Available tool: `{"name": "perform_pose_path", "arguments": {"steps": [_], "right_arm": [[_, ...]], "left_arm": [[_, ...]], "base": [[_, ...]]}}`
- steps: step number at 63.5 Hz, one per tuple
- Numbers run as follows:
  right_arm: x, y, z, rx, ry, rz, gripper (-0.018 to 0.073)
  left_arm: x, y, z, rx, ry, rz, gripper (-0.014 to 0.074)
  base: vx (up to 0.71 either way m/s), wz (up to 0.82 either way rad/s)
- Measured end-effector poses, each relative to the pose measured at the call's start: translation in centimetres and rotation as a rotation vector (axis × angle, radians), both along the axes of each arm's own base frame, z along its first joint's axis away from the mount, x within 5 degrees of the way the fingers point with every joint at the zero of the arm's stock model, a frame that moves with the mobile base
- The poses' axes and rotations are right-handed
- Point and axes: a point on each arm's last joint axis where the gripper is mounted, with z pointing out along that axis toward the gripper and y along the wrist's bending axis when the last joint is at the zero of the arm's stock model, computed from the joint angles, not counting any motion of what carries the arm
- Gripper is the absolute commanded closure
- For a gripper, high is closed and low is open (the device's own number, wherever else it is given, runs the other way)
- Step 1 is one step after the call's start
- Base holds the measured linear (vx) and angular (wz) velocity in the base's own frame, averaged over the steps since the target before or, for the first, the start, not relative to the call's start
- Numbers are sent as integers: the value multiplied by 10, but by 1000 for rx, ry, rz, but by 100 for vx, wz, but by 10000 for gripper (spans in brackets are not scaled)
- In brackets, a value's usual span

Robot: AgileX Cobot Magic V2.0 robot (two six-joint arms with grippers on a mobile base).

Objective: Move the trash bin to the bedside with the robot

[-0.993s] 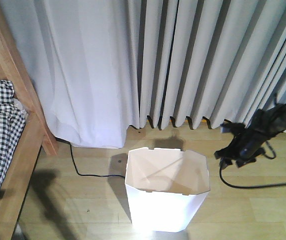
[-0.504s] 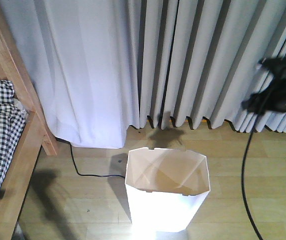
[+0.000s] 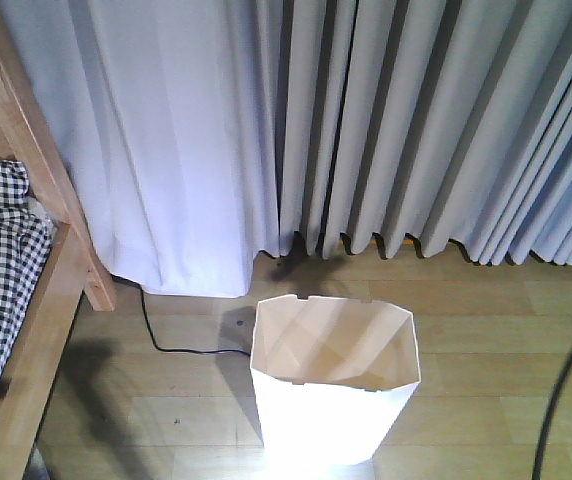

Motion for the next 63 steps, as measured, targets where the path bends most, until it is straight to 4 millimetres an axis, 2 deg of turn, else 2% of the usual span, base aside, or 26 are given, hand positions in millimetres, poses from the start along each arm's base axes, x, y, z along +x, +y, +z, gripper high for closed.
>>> {"name": "perform_pose_path", "arguments": {"steps": [9, 22, 36, 46, 48, 52, 60, 63], "right_arm": [[-47, 6, -1, -14, -110, -10, 113], [-101, 21, -31, 19, -274, 37, 113], [-141, 23, -74, 43, -426, 35, 113], [-148, 20, -109, 81, -494, -11, 130], [-148, 20, -116, 81, -489, -14, 156], [-148, 20, -125, 81, -466, -15, 264], [-147, 20, -127, 108, -467, -21, 576], [-147, 21, -127, 132, -464, -24, 574]], "left_arm": [[0, 0, 0, 0, 0, 0, 602], [0, 0, 0, 0, 0, 0, 602], [0, 0, 0, 0, 0, 0, 602], [0, 0, 0, 0, 0, 0, 602], [0, 0, 0, 0, 0, 0, 602], [0, 0, 0, 0, 0, 0, 602], [0, 0, 0, 0, 0, 0, 602], [0, 0, 0, 0, 0, 0, 602]], "base": [[0, 0], [0, 0], [0, 0], [0, 0], [0, 0], [0, 0], [0, 0], [0, 0]]}}
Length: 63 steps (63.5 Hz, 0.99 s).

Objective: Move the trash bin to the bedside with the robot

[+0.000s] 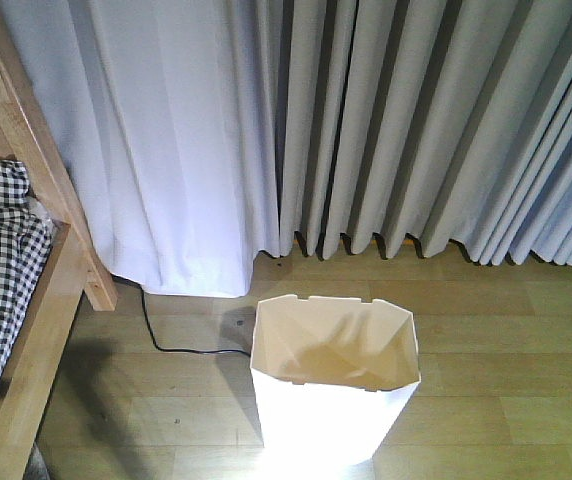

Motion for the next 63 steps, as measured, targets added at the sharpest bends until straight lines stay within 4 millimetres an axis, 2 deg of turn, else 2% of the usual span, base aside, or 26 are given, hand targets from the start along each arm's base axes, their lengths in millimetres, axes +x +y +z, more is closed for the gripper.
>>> {"name": "perform_pose_path", "arguments": {"steps": [11, 32, 50, 56, 63], "right_arm": [[0, 2, 1, 86, 0, 10, 570], [0, 2, 1, 95, 1, 12, 570], [1, -7, 3, -81, -55, -72, 570], [2, -9, -6, -83, -52, -91, 570], [0, -9, -29, -51, -64, -95, 570]], "left_arm": [[0, 0, 0, 0, 0, 0, 602], [0, 0, 0, 0, 0, 0, 602], [0, 0, 0, 0, 0, 0, 602], [0, 0, 0, 0, 0, 0, 602], [0, 0, 0, 0, 0, 0, 602]], "base": [[0, 0], [0, 0], [0, 0], [0, 0], [0, 0]]}}
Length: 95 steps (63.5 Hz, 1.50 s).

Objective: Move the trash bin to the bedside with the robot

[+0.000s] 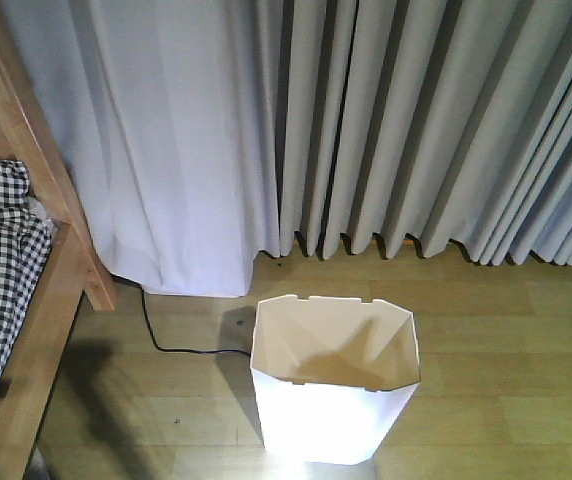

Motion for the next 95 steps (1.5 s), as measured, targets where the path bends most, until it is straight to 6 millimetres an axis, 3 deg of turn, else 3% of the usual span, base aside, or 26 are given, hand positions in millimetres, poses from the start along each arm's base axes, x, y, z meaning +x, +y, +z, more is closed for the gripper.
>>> {"name": "perform_pose_path", "arguments": {"steps": [13, 27, 95], "right_arm": [[-5, 0, -21, 30, -26, 0, 570], [-5, 0, -21, 108, -31, -2, 570], [-5, 0, -21, 93, -30, -1, 570]], "left_arm": [[0, 0, 0, 0, 0, 0, 602], [0, 0, 0, 0, -1, 0, 602], [0, 0, 0, 0, -1, 0, 602]], "base": [[0, 0], [0, 0], [0, 0]]}}
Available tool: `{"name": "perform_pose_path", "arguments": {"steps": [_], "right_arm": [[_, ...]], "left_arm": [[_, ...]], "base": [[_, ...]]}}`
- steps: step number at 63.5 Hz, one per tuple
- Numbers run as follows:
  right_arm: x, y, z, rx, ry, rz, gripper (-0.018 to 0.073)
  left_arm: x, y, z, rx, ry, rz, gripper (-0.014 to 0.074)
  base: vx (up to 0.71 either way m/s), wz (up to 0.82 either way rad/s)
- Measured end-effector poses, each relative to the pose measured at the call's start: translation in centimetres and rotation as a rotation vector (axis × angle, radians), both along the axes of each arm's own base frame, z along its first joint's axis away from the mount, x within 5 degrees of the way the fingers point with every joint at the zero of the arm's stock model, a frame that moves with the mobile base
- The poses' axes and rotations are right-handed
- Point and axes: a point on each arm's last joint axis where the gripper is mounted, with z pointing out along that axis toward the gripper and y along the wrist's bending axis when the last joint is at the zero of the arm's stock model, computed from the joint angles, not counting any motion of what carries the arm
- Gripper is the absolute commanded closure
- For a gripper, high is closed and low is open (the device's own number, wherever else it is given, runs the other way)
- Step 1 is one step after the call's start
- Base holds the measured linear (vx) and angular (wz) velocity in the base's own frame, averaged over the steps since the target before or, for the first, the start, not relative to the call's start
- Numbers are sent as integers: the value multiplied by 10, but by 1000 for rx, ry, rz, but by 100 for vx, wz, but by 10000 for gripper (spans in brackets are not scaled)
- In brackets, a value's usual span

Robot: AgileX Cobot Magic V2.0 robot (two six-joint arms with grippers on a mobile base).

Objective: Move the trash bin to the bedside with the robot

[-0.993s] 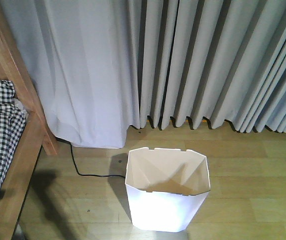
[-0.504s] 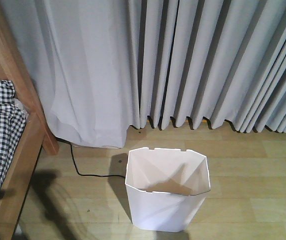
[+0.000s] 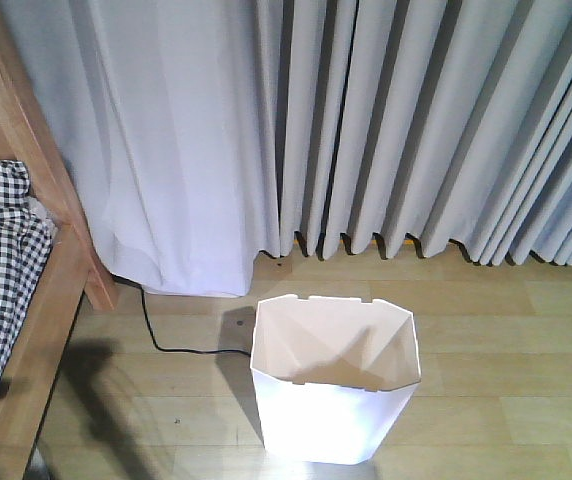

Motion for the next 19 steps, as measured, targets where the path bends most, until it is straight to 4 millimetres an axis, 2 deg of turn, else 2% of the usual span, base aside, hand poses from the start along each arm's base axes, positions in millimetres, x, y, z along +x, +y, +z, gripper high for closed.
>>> {"name": "perform_pose_path", "arguments": {"steps": [19], "right_arm": [[0, 0, 0, 0, 0, 0, 570]], "left_arm": [[0, 0, 0, 0, 0, 0, 602]], "base": [[0, 0]]}}
